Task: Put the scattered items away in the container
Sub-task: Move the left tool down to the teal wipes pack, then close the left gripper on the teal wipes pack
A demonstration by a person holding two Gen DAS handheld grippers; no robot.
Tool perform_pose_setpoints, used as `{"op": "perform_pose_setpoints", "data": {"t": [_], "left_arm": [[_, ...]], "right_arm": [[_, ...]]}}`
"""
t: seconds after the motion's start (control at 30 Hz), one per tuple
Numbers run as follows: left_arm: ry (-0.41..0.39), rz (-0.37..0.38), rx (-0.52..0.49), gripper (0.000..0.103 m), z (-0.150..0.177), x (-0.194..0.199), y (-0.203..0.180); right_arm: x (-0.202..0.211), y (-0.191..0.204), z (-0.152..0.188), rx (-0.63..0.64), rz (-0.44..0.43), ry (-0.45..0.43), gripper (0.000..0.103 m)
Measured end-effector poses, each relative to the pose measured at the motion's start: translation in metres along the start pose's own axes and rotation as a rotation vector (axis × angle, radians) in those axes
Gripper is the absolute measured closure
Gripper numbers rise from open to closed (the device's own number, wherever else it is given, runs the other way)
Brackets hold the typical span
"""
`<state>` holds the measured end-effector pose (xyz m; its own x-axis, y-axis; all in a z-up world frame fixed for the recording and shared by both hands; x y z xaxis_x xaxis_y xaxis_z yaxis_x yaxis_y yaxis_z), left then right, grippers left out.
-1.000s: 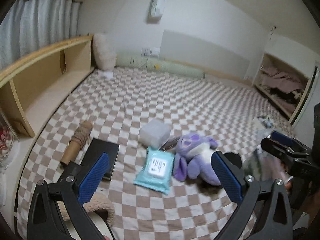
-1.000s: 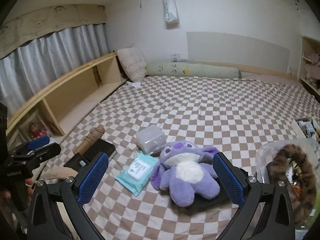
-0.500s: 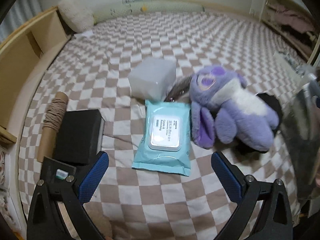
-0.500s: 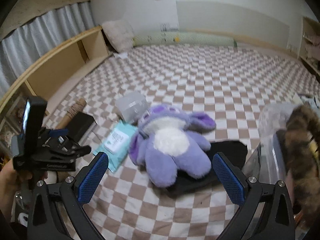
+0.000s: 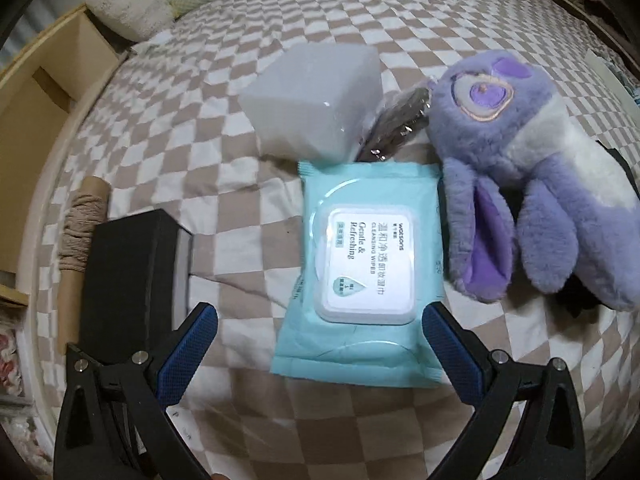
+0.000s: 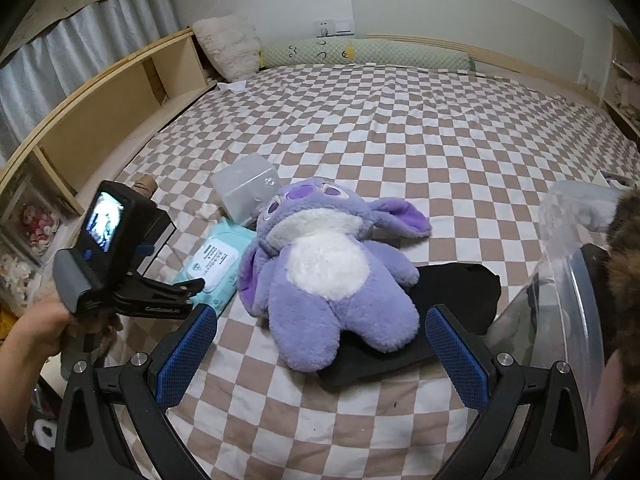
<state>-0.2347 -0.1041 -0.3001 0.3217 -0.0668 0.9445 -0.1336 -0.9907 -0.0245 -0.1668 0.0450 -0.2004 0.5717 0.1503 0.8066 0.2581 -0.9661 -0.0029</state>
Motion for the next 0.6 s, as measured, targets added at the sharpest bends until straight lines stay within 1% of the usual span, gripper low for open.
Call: {"op": "perform_pose_setpoints", "data": {"t": [0.07, 0.1, 0.23, 0.3, 0.43, 0.5, 0.6], "left_arm": [[0.008, 0.046, -0.006, 0.0, 0.001, -0.005, -0.005], [0.013, 0.054, -0.017, 0.0, 0.001, -0.007, -0.007], [0.035, 0.029, -0.089, 0.0, 0.002, -0.019, -0.012], [0.045, 0.032, -0.105, 0.0, 0.003, -0.026, -0.014], [0.05, 0.06, -0.121, 0.0, 0.002, -0.036, -0.019], [0.067, 0.064, -0.126, 0.0, 0.003, -0.044, -0.021], [0.068, 0.081, -0.095, 0.0, 0.001, -0.049, -0.021]], "right_arm": [[-0.003, 0.003, -0.002, 0.012, -0.002, -0.004, 0.0], [-0.004, 0.004, -0.002, 0.015, -0.001, -0.005, 0.0], [-0.013, 0.013, -0.007, 0.024, -0.009, 0.006, 0.0], [-0.015, 0.017, -0.01, 0.024, -0.015, 0.008, 0.0], [-0.017, 0.024, -0.013, 0.016, -0.037, 0.011, 0.0], [-0.017, 0.026, -0.015, 0.012, -0.041, 0.009, 0.0], [-0.019, 0.026, -0.023, -0.009, -0.044, -0.017, 0.0]]}}
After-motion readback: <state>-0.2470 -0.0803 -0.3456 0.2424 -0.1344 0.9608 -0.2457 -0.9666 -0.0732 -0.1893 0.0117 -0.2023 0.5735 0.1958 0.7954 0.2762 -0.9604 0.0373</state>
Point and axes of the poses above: each gripper's, at about its wrist camera, not at the fingertips, and x roughly against the way its jaws point, y to its left, z to its underside, the point moved 10 cm from there along -x, roughly the way its jaws point, and after that the axes turned 11 degrees about z, right-handed, at the moved point
